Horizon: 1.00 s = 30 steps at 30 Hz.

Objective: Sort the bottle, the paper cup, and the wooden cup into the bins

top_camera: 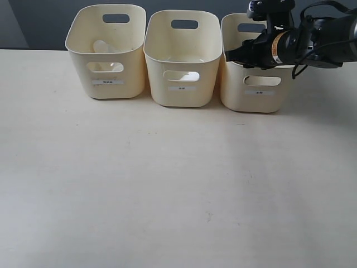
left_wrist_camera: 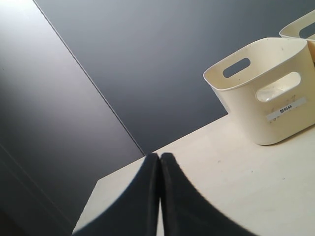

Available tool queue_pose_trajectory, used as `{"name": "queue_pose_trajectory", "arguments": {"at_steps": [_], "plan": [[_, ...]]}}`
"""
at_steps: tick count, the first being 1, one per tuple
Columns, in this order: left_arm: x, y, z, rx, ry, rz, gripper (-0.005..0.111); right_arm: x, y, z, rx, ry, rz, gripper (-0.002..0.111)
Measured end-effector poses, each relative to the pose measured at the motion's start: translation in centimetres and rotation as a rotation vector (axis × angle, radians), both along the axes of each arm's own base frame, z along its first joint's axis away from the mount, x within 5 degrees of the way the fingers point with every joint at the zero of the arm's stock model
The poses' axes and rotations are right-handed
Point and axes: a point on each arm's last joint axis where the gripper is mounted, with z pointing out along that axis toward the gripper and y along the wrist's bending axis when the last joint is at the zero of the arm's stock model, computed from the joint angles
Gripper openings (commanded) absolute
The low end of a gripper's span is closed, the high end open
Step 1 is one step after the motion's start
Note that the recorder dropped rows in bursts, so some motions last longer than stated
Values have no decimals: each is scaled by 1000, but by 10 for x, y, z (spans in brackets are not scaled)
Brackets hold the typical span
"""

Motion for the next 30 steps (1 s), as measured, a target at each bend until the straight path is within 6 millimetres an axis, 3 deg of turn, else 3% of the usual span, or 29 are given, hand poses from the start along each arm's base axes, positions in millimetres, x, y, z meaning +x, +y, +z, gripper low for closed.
{"name": "queue_pose_trajectory", "arguments": {"at_steps": [11,17,19,22,25,30], "plan": [[0,0,0,0,0,0,0,0,0,0,1,0,-1,42],[0,0,0,0,0,0,0,-3,1,8,-44,-35,59,8],[0,0,0,0,0,0,0,-8,2,20,-57,-70,95,-1],[0,0,0,0,0,0,0,-19,1,43,-59,-124,116,-1],[0,0,0,0,0,0,0,-42,-5,76,-89,-200,142,-1],[0,0,0,0,0,0,0,-76,-12,103,-102,-262,156,-1]]}}
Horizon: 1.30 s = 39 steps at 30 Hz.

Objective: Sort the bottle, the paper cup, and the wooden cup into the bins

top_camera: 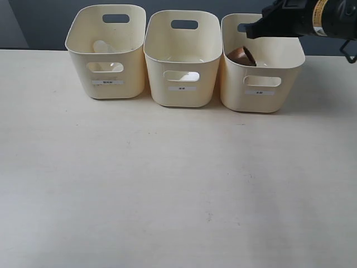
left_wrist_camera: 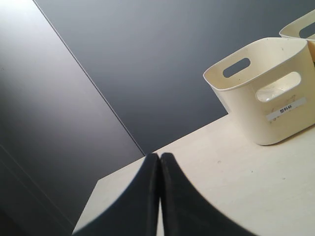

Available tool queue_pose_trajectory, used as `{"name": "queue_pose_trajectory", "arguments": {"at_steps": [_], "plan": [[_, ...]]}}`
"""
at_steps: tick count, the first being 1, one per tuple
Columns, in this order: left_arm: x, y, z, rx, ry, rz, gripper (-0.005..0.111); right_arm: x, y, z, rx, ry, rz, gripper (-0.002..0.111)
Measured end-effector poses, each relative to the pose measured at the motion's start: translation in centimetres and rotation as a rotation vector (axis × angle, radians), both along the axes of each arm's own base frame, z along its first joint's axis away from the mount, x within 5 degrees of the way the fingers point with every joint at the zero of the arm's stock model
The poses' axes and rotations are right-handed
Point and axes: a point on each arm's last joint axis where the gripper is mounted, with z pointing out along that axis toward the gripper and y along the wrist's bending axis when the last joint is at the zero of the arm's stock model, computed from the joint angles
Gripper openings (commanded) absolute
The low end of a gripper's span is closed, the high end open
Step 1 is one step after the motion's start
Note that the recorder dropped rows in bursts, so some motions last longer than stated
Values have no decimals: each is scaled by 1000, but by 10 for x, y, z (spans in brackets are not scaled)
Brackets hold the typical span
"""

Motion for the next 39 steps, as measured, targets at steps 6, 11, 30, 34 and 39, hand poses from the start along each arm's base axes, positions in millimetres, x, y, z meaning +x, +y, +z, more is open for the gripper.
{"name": "queue_pose_trajectory", "arguments": {"at_steps": [6,11,30,34,39], "plan": [[0,0,0,0,0,0,0,-46,-10,16,-89,-75,45,-1],[0,0,0,0,0,0,0,-71,-15,24,-121,-122,65,-1],[0,0,0,0,0,0,0,-212,-46,41,106,-359,23,-1],[0,0,0,0,0,0,0,-240,-53,39,214,-409,-5,-1],[0,0,0,0,0,0,0,-259,-61,30,322,-420,-49,-1]]}}
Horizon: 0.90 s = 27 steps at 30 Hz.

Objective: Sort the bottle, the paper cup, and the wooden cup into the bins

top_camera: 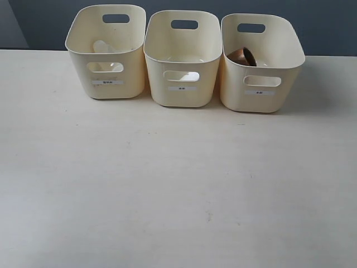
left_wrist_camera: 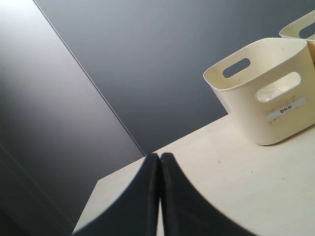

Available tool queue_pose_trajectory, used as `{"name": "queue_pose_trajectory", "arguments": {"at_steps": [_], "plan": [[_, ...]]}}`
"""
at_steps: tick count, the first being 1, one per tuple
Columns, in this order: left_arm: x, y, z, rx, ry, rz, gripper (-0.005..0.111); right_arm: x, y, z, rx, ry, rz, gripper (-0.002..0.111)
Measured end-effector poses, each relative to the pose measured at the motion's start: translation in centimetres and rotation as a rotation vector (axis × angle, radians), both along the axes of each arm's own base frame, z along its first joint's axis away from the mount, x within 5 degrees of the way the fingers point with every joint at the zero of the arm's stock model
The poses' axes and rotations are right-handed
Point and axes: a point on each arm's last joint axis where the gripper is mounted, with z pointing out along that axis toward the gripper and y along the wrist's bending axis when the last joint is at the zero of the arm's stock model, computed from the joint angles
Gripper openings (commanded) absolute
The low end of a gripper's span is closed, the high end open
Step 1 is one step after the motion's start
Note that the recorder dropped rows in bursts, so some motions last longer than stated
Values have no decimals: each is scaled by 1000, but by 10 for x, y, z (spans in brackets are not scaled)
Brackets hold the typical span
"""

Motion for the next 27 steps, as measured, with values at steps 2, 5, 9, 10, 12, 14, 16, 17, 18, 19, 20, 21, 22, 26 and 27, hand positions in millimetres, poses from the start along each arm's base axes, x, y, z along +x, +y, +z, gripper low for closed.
{"name": "queue_pose_trajectory", "arguments": {"at_steps": [2,5,9,10,12,14,16,17,18,19,20,21,22,26,27], "plan": [[0,0,0,0,0,0,0,-5,-1,-7,6,-3,-1,-1],[0,0,0,0,0,0,0,-12,-3,-21,-16,-9,-6,-1],[0,0,0,0,0,0,0,-19,-6,-41,-44,-6,-20,-1],[0,0,0,0,0,0,0,-20,-6,-45,-46,1,-22,-1],[0,0,0,0,0,0,0,-21,-6,-53,-50,12,-22,-1],[0,0,0,0,0,0,0,-21,-6,-59,-51,25,-22,-1],[0,0,0,0,0,0,0,-21,-7,-63,-50,38,-23,-1],[0,0,0,0,0,0,0,-20,-7,-64,-51,40,-24,-1],[0,0,0,0,0,0,0,-20,-7,-65,-50,44,-26,-1],[0,0,0,0,0,0,0,-20,-7,-65,-48,44,-26,-1],[0,0,0,0,0,0,0,-20,-7,-65,-45,45,-25,-1],[0,0,0,0,0,0,0,-20,-7,-65,-43,45,-25,-1],[0,0,0,0,0,0,0,-20,-7,-65,-43,45,-25,-1],[0,0,0,0,0,0,0,-20,-7,-65,-39,46,-25,-1],[0,0,0,0,0,0,0,-20,-7,-65,-39,46,-25,-1]]}}
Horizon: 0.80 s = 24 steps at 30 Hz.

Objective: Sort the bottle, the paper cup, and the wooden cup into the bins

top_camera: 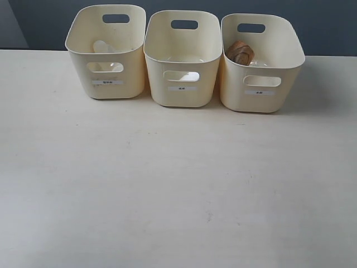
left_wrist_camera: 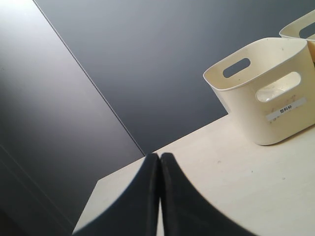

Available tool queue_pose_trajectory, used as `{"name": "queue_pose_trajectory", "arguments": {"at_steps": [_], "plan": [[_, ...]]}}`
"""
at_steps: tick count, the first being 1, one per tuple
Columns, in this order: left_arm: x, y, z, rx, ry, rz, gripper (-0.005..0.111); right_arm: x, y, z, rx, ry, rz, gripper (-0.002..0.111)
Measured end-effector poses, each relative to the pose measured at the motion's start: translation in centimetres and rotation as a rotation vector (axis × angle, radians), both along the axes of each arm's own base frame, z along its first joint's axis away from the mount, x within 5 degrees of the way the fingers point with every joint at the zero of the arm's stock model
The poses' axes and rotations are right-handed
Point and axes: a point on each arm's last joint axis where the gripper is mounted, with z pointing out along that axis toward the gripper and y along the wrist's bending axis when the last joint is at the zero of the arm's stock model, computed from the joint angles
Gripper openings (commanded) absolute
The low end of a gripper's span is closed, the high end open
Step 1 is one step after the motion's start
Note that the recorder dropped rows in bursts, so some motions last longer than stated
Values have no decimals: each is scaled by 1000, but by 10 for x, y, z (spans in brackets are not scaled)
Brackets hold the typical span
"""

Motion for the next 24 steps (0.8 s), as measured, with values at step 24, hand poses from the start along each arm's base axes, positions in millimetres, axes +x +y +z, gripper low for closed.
{"name": "queue_pose_trajectory", "arguments": {"at_steps": [24], "plan": [[0,0,0,0,0,0,0,-7,-7,-1,140,-24,-61,-1]]}}
